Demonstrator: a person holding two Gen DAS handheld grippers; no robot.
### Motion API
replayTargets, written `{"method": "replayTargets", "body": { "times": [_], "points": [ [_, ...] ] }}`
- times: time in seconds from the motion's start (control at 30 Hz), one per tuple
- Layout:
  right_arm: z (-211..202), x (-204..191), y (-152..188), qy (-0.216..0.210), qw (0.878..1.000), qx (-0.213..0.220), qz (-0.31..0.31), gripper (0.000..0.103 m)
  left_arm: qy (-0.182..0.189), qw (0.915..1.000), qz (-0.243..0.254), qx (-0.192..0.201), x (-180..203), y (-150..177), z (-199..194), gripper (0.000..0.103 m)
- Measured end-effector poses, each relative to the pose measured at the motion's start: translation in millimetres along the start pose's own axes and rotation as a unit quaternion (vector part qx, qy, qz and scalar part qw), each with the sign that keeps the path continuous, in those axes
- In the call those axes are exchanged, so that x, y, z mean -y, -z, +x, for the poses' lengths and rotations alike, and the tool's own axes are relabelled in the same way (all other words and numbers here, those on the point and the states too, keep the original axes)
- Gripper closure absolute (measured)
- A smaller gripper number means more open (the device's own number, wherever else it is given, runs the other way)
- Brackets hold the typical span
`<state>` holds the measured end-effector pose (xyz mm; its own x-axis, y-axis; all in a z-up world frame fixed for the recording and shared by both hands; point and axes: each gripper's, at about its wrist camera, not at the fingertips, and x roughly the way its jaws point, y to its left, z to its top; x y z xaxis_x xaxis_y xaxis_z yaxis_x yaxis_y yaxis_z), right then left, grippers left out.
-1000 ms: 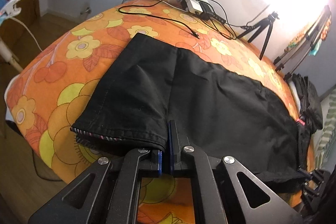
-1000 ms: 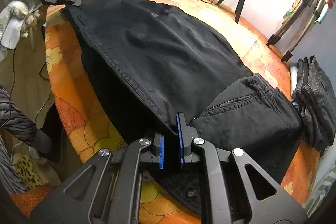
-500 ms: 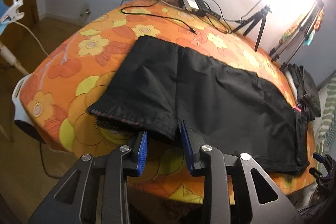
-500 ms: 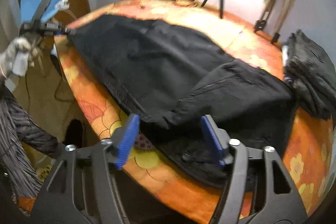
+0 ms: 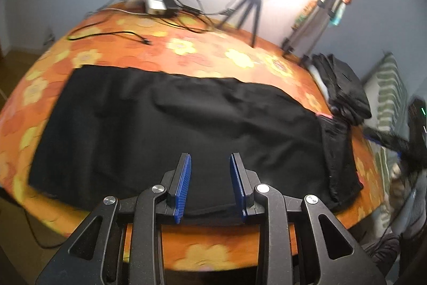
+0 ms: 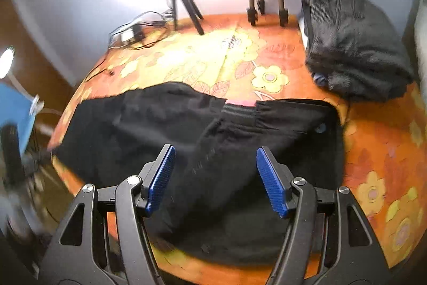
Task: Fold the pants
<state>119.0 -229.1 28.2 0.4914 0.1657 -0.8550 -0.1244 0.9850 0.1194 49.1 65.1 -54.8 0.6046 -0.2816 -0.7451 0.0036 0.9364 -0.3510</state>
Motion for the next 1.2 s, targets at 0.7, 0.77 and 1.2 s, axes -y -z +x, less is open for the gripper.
{"method": "replayTargets", "body": {
  "times": [0.7, 0.77, 1.2],
  "points": [
    [132.2, -41.5, -29.3, 0.233, 0.968, -0.095, -0.008, 0.036, -0.011, 0.9977, -0.034, -0.057, -23.5, 2.5, 40.8, 0.075],
    [133.1, -36.3, -27.7, 0.232, 0.968, -0.097, -0.001, 0.036, -0.011, 0.9972, -0.04, -0.062, -26.8, 4.0, 42.5, 0.075],
    [83.8, -6.5, -16.3, 0.142, 0.987, -0.062, 0.04, 0.088, -0.023, 0.9975, -0.031, -0.058, -25.4, 6.9, 45.4, 0.075]
  ]
}}
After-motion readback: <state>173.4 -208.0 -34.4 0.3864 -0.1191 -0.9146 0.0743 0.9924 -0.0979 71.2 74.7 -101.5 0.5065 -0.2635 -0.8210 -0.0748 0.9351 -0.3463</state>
